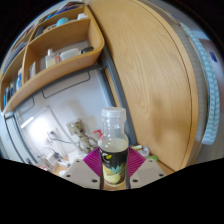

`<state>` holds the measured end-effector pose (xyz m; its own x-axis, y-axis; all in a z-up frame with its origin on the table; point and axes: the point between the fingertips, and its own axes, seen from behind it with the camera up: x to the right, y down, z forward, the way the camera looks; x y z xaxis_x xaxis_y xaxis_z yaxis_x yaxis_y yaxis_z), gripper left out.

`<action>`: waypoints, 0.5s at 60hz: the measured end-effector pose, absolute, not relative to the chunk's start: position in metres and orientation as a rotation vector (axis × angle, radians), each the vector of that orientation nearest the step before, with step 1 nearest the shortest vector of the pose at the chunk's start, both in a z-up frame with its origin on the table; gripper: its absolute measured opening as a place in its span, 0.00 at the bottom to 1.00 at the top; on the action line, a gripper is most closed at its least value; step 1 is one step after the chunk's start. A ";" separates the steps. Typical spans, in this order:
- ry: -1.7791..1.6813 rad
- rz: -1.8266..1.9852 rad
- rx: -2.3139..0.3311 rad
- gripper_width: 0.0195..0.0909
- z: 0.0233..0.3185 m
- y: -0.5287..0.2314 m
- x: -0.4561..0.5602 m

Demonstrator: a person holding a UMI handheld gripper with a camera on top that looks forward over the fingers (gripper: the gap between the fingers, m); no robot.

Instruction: Pour water

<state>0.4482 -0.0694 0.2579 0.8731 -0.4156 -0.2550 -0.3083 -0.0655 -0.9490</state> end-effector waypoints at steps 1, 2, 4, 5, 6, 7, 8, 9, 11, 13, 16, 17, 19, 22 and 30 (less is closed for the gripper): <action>0.556 -0.137 -1.675 0.14 0.252 -0.070 0.456; 0.545 -0.176 -1.686 0.14 0.246 -0.071 0.463; 0.516 -0.243 -1.694 0.14 0.237 -0.074 0.476; 0.503 -0.272 -1.702 0.14 0.236 -0.073 0.482; 0.491 -0.294 -1.703 0.14 0.233 -0.072 0.487; 0.479 -0.309 -1.704 0.14 0.231 -0.071 0.491; 0.472 -0.321 -1.706 0.14 0.228 -0.070 0.495; 0.468 -0.331 -1.711 0.14 0.224 -0.069 0.499; 0.463 -0.356 -1.720 0.14 0.216 -0.069 0.507; 0.455 -0.378 -1.720 0.14 0.207 -0.066 0.512; 0.445 -0.401 -1.728 0.14 0.199 -0.065 0.518; 0.441 -0.403 -1.732 0.14 0.195 -0.064 0.519; 0.432 -0.401 -1.736 0.14 0.183 -0.060 0.520; 0.411 -0.407 -1.759 0.16 0.169 -0.055 0.519; 0.384 -0.396 -1.782 0.16 0.141 -0.053 0.512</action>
<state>0.5120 -0.0526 0.1412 0.8871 -0.4570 0.0645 -0.0508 -0.2355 -0.9705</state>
